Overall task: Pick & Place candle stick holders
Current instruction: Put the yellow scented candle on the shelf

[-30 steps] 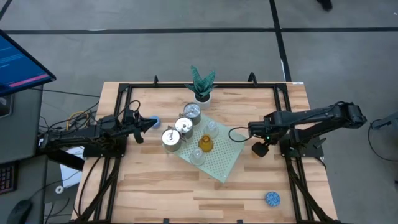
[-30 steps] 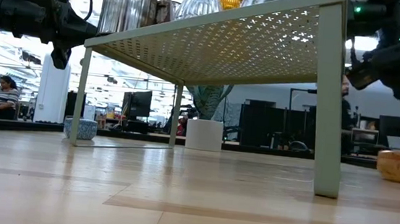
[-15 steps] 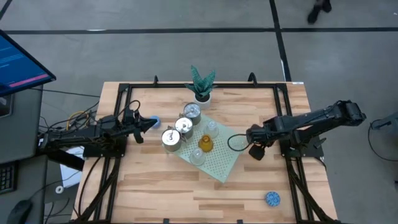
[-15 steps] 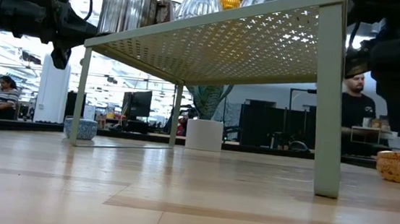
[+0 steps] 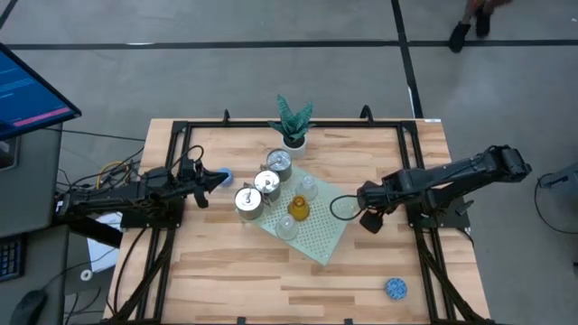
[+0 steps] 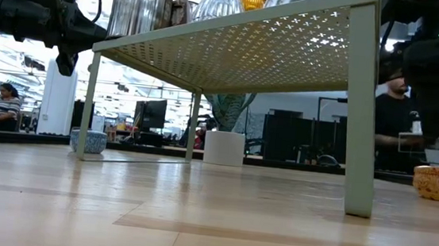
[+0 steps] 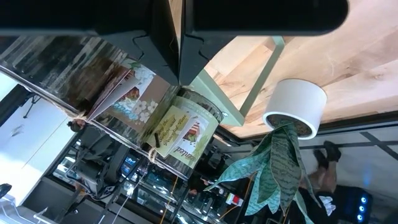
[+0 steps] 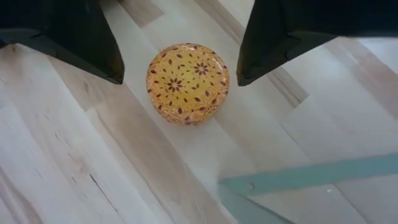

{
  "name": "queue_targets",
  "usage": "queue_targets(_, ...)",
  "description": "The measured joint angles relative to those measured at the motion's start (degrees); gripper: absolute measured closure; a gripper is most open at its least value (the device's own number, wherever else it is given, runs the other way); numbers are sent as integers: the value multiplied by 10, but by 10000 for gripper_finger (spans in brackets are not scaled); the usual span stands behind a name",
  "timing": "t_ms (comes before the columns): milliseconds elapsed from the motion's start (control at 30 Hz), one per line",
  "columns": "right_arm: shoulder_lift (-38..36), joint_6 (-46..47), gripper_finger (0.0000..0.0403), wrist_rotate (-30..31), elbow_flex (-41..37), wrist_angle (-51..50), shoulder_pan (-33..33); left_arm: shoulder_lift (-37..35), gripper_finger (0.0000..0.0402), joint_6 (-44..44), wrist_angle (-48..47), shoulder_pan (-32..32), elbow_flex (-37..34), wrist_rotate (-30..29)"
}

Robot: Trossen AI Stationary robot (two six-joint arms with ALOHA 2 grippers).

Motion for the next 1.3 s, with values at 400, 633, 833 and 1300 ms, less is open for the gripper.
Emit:
queue_targets(400, 0, -36, 19, 1, 0, 4, 14, 0, 390, 0, 0, 0, 0, 0)
queue_targets(633, 26, -36, 11, 15, -4, 2, 13, 0, 390, 0, 0, 0, 0, 0)
queue_targets(833, 84, -54, 8, 21, -6, 20, 17, 0, 390, 0, 0, 0, 0, 0)
queue_targets(1300, 14, -71, 7, 10, -4, 15, 44, 0, 390, 0, 0, 0, 0, 0)
